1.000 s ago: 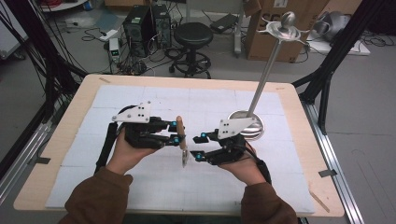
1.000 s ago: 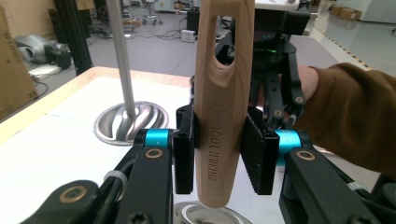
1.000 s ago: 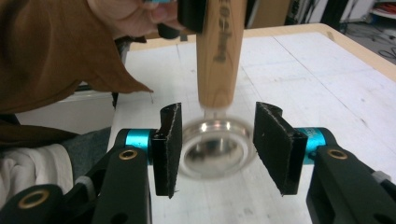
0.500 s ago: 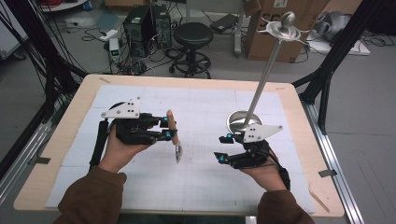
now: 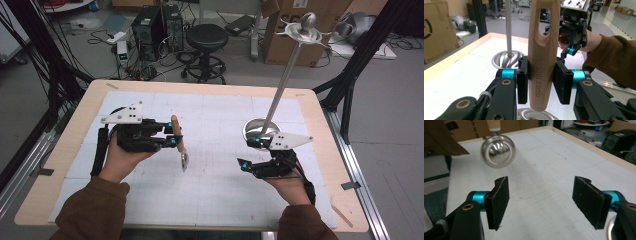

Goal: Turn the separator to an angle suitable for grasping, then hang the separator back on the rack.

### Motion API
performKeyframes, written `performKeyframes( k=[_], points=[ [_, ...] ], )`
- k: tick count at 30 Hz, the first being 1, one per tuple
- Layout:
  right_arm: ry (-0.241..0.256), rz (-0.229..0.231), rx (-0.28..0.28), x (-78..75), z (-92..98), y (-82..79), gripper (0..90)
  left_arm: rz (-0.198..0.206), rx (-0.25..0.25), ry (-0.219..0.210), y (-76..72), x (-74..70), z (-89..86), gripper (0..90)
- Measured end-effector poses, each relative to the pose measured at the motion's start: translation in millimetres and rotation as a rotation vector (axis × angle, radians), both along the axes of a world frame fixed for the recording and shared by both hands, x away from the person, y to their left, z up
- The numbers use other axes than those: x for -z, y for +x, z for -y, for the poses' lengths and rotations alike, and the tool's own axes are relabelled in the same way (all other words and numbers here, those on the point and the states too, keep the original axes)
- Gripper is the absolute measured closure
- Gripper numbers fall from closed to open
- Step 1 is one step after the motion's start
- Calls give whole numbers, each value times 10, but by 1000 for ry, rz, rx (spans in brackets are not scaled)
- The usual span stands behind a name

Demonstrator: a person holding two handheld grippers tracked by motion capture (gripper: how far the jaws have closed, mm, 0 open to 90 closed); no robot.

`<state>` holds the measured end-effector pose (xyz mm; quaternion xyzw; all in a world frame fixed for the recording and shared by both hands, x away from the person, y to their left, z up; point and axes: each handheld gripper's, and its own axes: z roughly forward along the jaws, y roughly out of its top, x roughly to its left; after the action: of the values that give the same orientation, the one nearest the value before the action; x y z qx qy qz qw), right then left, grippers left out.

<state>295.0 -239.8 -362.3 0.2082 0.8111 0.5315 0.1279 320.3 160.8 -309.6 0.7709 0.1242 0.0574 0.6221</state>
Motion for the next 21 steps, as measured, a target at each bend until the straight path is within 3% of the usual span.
performKeyframes(
  k=[12,21],
  points=[
    [8,-13,36,40,88,-14,251,-6,-32,3,83,-37,-7,680],
    [9,-22,29,68,98,-16,251,-3,-32,33,262,-285,145,680]
  ],
)
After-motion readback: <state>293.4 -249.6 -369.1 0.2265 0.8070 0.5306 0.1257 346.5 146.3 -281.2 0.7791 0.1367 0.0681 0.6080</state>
